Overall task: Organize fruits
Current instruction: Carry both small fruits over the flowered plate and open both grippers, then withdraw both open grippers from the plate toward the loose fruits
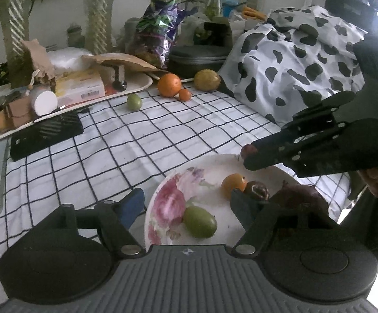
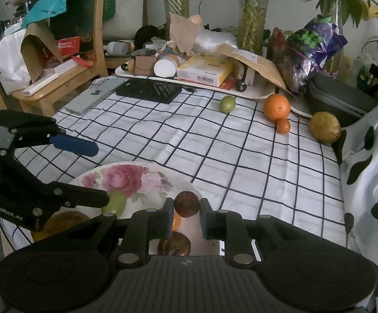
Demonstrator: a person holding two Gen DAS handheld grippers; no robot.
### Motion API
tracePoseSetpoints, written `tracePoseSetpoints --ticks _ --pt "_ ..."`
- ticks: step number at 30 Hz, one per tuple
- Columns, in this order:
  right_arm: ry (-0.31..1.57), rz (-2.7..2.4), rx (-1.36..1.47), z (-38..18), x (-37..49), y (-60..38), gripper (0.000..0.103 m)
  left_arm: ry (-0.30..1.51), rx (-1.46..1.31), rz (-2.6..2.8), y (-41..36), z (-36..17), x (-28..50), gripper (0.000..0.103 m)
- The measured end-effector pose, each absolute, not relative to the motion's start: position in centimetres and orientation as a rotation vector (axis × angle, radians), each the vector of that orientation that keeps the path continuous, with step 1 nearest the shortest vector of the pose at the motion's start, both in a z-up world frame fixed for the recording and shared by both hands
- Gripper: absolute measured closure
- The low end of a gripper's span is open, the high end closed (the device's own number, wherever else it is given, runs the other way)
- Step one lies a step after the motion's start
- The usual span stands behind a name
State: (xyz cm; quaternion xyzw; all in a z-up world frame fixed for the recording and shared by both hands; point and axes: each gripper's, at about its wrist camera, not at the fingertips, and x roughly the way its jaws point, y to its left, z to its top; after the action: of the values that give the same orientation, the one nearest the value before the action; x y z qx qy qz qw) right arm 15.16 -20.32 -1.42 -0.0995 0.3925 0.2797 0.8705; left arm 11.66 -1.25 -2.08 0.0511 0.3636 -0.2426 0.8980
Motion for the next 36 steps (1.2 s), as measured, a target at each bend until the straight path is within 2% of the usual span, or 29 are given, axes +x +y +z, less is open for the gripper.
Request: tracePoseSetpoints --ticks 6,8,10,17,19,23,36 --pt "0.804 0.620 -0.172 -1.0 15.3 -19.6 0.081 0.752 0.083 -0.483 -0.6 -1.9 10.9 0.032" --pt "0.793 0.635 -0.167 -0.8 15.3 -19.2 0.070 0.753 0.077 -0.478 -0.5 -1.9 10.7 0.032" --pt "0.780 0.639 -0.164 -0.6 15.2 -19.1 0.045 0.752 0.073 -0.473 -0.3 -1.8 10.5 0.032" --pt "0.749 0.596 -0.154 0.0 14.4 -19.7 0.025 0.750 0.064 -0.462 -0.2 -1.6 9.7 0.032" --pt "0.745 0.570 -0.152 0.0 13.8 -20.1 0.007 0.751 0.063 -0.457 -0.2 -1.6 9.3 0.032" --pt "0.753 0.536 -0.155 0.0 12.7 -20.6 0.000 0.751 0.060 -0.452 -0.2 -1.4 8.5 0.032" --pt "0.782 0.503 -0.207 -0.3 8.7 -20.7 0.000 0.758 0.080 -0.432 -0.7 -0.2 6.2 0.032"
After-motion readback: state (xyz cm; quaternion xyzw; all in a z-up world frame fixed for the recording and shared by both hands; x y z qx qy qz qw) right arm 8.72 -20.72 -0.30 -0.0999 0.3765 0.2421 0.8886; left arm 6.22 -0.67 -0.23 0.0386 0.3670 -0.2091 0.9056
